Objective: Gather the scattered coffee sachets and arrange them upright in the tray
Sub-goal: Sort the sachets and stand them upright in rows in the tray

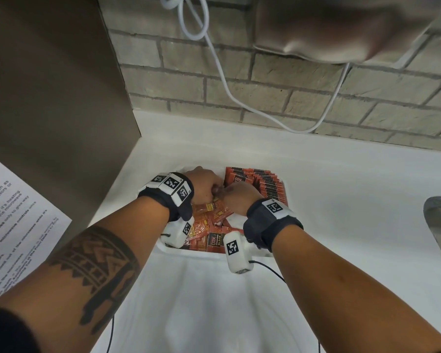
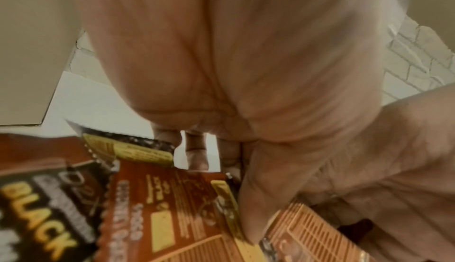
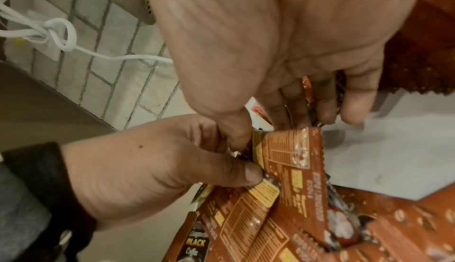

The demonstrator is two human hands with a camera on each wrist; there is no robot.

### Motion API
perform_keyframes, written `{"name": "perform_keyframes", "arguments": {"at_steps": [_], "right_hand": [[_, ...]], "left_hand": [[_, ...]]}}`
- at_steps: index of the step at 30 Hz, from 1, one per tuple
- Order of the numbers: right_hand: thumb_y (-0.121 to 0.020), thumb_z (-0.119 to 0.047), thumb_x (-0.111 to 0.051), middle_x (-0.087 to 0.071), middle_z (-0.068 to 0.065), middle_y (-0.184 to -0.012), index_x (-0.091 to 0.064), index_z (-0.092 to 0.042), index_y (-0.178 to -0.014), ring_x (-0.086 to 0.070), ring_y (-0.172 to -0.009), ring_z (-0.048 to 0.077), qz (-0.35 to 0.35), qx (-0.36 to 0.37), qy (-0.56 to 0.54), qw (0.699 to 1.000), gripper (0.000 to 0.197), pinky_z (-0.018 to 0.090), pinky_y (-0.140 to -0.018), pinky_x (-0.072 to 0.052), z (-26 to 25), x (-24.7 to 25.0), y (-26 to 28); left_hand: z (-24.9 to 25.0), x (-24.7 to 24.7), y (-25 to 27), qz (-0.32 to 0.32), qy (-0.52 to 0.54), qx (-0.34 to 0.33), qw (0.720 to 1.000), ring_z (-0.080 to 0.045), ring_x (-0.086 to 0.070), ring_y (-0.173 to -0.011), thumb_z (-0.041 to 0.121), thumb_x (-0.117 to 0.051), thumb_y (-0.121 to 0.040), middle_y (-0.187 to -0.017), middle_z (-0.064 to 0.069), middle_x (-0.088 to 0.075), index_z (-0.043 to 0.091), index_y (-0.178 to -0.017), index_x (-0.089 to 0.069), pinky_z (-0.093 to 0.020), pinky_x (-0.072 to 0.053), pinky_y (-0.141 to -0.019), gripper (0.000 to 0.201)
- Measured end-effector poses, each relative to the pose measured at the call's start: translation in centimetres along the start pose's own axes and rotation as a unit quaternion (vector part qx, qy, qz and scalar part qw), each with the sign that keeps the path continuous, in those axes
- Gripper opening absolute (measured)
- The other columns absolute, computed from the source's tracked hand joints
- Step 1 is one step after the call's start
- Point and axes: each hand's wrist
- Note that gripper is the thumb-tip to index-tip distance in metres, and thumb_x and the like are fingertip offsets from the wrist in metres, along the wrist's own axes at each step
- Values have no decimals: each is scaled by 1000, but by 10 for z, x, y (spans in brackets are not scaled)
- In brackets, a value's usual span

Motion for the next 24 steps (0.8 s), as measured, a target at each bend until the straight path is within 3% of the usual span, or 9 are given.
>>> {"name": "perform_keyframes", "arguments": {"at_steps": [3, 6, 7, 9, 11, 13, 15, 21, 24], "right_hand": [[-101, -53, -39, -50, 2, -58, -61, -8, -76, -48, -54, 17, 12, 17, 0, 1000, 56, 29, -53, -35, 1, 1, 3], [-101, -55, -40, -43, 2, -57, -53, -8, -70, -43, -53, 18, 2, 27, -8, 1000, 57, 30, -53, -32, 0, 7, 8], [-100, -56, -42, -45, 4, -60, -55, -7, -72, -46, -57, 19, -10, 27, -29, 999, 58, 29, -55, -37, 1, 9, 10], [-95, -59, -51, -62, 10, -76, -66, -4, -92, -62, -75, 24, -47, 14, -110, 993, 57, 34, -72, -55, 3, 12, 15], [-92, -52, -62, -73, 13, -99, -70, -9, -106, -70, -94, 28, -71, 9, -165, 984, 46, 41, -89, -59, 4, 13, 21], [-92, -39, -68, -74, 14, -103, -70, -12, -102, -72, -97, 30, -71, 16, -184, 980, 30, 43, -89, -60, 6, 11, 24], [-92, -31, -69, -75, 12, -98, -69, -13, -94, -74, -91, 29, -53, 24, -195, 979, 17, 40, -84, -61, 6, 6, 26], [-87, -25, -72, -75, 15, -89, -72, -1, -93, -74, -83, 32, -3, 33, -172, 985, 25, 49, -82, -61, 2, -4, 26], [-84, -23, -69, -75, 15, -86, -72, -4, -91, -73, -82, 32, 28, 20, -156, 987, 21, 51, -78, -61, 3, -3, 25]], "left_hand": [[-2, 2, 0, 8, 16, -6, 1000, -27, -63, -96, 6, -60, -87, -103, -7, -68, 12, -106, -68, -32, -44, -73, 22], [-6, 5, 3, 21, 60, -9, 998, -25, -62, -87, 3, -59, -88, -92, -4, -67, 11, -100, -68, -29, -43, -67, 17], [-7, 6, 4, 25, 78, -11, 997, -23, -60, -85, 1, -59, -88, -90, -2, -66, 11, -101, -69, -28, -43, -65, 19], [-9, 10, 6, 33, 109, -16, 993, -21, -60, -88, 3, -63, -88, -96, 0, -66, 13, -107, -69, -30, -48, -73, 22], [-14, 14, 8, 44, 131, -23, 990, -18, -60, -88, 11, -69, -89, -96, 3, -66, 16, -103, -68, -30, -48, -76, 15], [-18, 14, 10, 49, 143, -30, 988, -15, -59, -82, 16, -71, -91, -88, 6, -64, 18, -97, -66, -26, -45, -70, 8], [-19, 13, 13, 51, 159, -30, 986, -17, -62, -85, 17, -72, -90, -91, 4, -67, 18, -97, -67, -28, -48, -75, 9], [-20, 6, 16, 56, 208, -19, 976, -16, -65, -92, 23, -80, -84, -99, 4, -70, 21, -103, -70, -32, -51, -87, 22], [-20, 3, 18, 71, 231, 7, 970, -16, -63, -101, 36, -81, -82, -109, 4, -66, 21, -116, -64, -35, -51, -94, 40]]}}
Point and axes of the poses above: each hand's wrist, its own y-axis away from the middle knuckle, its own x-axis out of the back of the hand, z = x × y
